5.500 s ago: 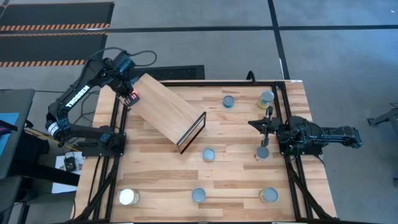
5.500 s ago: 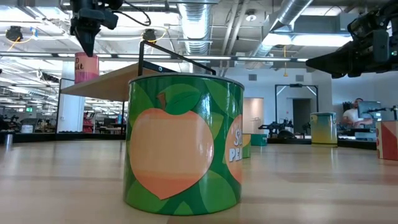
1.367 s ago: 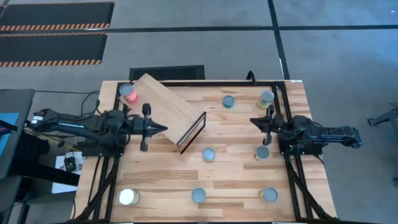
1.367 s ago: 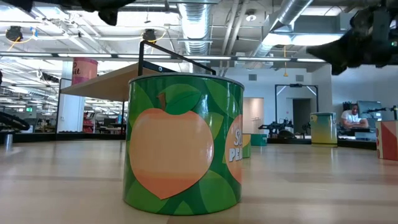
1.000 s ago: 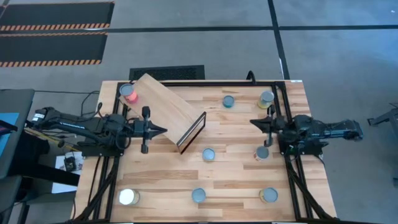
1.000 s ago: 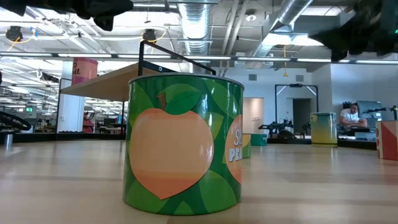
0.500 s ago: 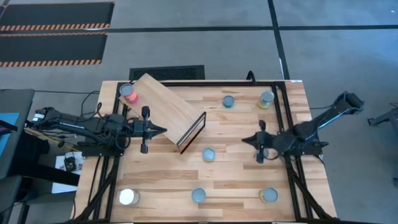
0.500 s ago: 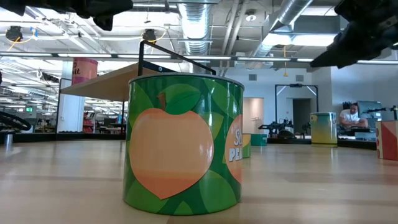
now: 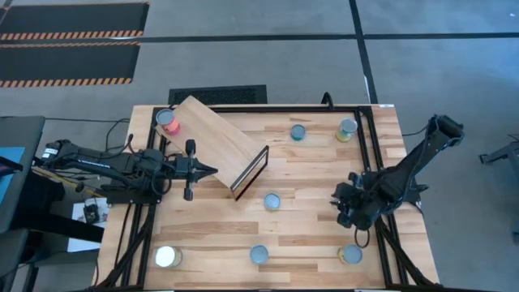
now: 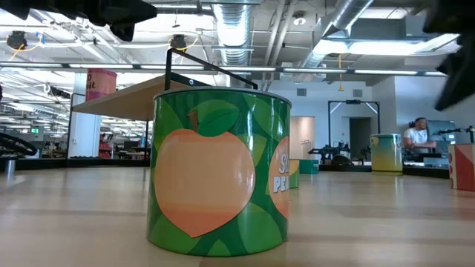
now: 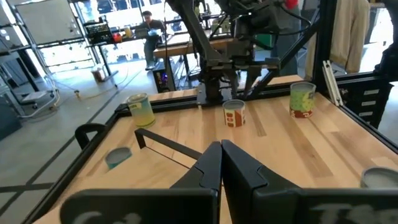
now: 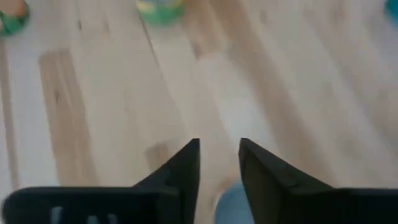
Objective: Pick and place cans onto a shelf
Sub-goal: Put the canned tomatoes on the shelf
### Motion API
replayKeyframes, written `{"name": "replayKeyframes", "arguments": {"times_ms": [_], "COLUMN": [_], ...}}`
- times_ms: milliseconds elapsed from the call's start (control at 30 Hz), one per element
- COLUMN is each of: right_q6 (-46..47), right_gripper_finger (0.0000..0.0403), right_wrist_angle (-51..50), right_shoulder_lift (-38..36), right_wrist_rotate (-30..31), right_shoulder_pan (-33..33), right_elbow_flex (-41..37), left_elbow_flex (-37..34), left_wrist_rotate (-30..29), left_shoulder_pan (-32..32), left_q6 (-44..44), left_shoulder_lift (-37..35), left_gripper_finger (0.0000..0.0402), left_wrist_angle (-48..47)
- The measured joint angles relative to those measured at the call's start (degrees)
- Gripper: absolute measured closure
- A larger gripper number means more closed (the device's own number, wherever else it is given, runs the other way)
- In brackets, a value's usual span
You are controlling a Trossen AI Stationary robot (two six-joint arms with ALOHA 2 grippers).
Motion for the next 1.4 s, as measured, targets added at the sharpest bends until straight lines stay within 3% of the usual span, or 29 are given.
{"name": "replayKeyframes", "arguments": {"times_ms": [200,367,533,733,867,1067,1233,1400], "right_q6": [6.3,7.6,7.4,5.4,0.2,-14.5,-30.4,-42.4], "right_gripper_finger": [0.0187,0.018,0.0227,0.0337,0.039,0.0379,0.0381,0.0382], "right_wrist_angle": [-2.9,-5.5,-6.7,-4.9,-2.6,14.5,28.0,30.0], "right_shoulder_lift": [5.4,9.5,12.4,13.2,13.3,14.1,21.5,33.1], "right_wrist_rotate": [-7.8,-8.7,-10.3,-11.8,-11.2,-10.0,-11.1,-14.9], "right_shoulder_pan": [0.9,0.9,0.3,-0.2,-0.8,-4.7,-9.6,-13.6], "right_elbow_flex": [0.2,0.2,0.3,0.8,4.7,8.7,13.6,23.8], "left_elbow_flex": [0.0,0.0,0.0,0.0,0.0,0.0,0.1,0.1], "left_wrist_rotate": [0.0,0.0,-0.1,-0.2,-0.2,-0.2,-0.1,0.6], "left_shoulder_pan": [0.0,0.0,0.0,0.0,0.0,0.0,0.0,0.0], "left_q6": [-0.3,-0.4,-0.4,-0.4,-1.5,-1.5,-1.6,-1.8], "left_shoulder_lift": [0.0,0.0,0.0,0.0,0.0,0.0,0.0,0.0], "left_gripper_finger": [0.0401,0.0401,0.0401,0.0401,0.0401,0.0401,0.0401,0.0401], "left_wrist_angle": [-0.9,-0.8,-0.8,-0.8,-0.7,-0.7,-0.8,-1.2]}}
